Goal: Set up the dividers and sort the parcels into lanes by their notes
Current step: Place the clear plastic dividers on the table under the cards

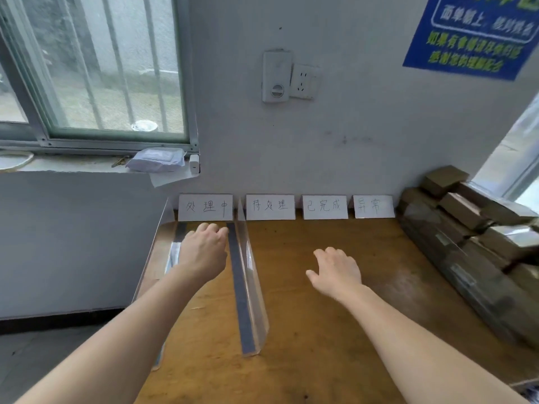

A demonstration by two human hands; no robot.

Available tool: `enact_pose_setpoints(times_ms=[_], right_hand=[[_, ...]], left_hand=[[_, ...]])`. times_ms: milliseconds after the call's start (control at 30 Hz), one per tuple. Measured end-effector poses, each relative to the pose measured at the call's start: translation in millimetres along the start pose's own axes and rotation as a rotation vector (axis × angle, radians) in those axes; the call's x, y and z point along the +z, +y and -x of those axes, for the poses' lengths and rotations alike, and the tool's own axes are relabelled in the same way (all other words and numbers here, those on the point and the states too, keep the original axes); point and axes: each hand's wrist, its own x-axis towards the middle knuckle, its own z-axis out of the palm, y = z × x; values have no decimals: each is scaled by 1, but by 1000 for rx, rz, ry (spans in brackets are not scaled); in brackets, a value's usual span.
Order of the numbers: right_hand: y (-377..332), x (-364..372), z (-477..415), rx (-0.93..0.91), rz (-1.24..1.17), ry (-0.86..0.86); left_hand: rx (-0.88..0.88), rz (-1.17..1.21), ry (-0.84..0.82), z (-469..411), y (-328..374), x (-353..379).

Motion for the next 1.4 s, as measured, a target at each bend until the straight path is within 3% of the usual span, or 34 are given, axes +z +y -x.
enact_pose_setpoints(times_ms=[333,700,1000,1400], right_hand=[[102,-27,24,95,-15,45],[261,-23,54,140,35,5],[383,-11,61,237,22,-76],[481,32,13,303,-99,-172]], left_hand=[[187,32,9,-32,129,-17],[258,76,-34,-43,308,-13],[334,81,-81,-54,431,10],[366,174,-225,-109,557,65]])
